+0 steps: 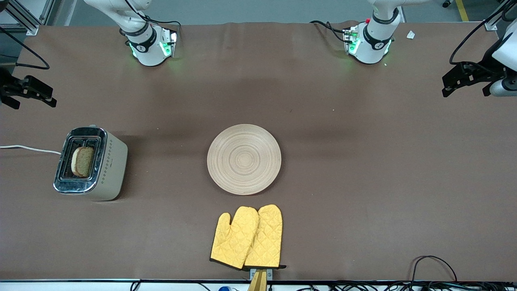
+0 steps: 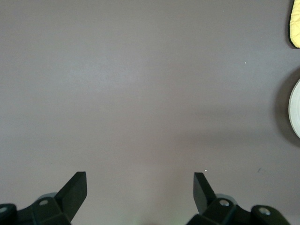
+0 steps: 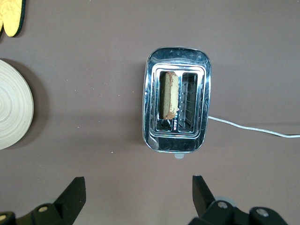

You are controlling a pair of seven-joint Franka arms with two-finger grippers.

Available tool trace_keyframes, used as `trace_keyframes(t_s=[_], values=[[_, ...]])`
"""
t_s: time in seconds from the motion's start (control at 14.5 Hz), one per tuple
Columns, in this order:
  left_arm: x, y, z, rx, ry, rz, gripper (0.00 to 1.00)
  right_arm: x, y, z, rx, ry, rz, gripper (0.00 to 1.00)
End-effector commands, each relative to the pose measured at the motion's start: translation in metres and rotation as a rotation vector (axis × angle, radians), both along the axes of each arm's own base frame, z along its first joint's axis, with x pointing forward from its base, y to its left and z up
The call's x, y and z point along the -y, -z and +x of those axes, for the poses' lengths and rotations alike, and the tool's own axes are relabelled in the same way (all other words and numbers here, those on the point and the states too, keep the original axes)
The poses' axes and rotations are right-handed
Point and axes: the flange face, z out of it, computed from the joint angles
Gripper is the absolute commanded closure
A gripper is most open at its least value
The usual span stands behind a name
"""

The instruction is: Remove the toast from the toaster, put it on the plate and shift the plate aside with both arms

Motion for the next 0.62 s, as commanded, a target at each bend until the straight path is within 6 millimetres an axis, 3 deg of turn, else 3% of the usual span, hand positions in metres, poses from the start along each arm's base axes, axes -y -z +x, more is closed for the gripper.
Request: trace_keyframes(t_s=[0.0,0.55], values=[[-0.0020,-0.0051,0.0009,-0.003,0.003,-0.001,0.00,0.0048,-0.0023,-0.0047,0.001,-0.012,-0.004,0.00],[-0.0002,-0.0060,0.0097,0.003,0.002,0.003,0.00,0.0040,-0.0021,-0.0048,0.000,-0.014,-0.004,0.00]])
